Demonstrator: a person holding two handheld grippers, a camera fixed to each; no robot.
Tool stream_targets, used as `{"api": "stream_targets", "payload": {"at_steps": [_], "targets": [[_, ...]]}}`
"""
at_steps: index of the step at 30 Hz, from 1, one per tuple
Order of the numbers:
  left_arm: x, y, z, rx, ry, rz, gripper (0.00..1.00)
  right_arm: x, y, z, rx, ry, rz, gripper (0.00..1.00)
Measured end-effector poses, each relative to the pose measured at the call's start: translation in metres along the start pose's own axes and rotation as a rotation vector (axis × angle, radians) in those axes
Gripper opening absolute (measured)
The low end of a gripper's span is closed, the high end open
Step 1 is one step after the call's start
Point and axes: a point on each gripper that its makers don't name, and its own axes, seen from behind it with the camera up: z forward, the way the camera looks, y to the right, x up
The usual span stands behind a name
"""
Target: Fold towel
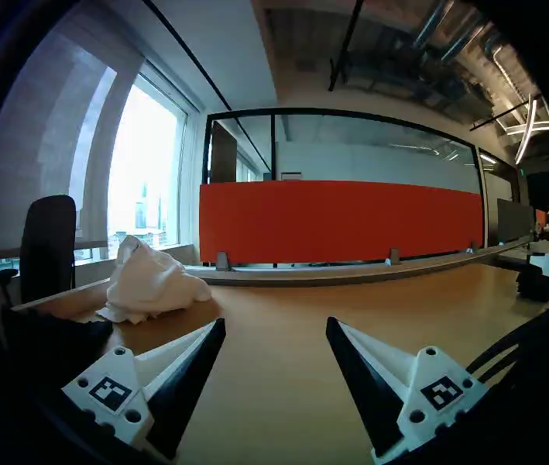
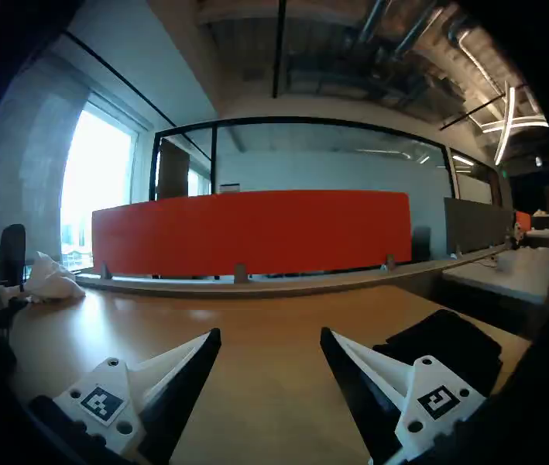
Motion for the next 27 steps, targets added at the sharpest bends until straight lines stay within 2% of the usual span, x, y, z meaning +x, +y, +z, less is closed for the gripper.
{"api": "stream_targets", "payload": {"at_steps": [14, 27], "targets": [[0.000, 0.000, 0.000, 0.000, 0.000, 0.000, 0.96, -0.001, 0.003, 0.002, -0.013, 0.004, 0.006, 1.00], [0.000, -0.001, -0.001, 0.000, 0.000, 0.000, 0.96, -0.005, -0.008, 0.004, -0.004, 0.002, -0.043, 1.00]]}}
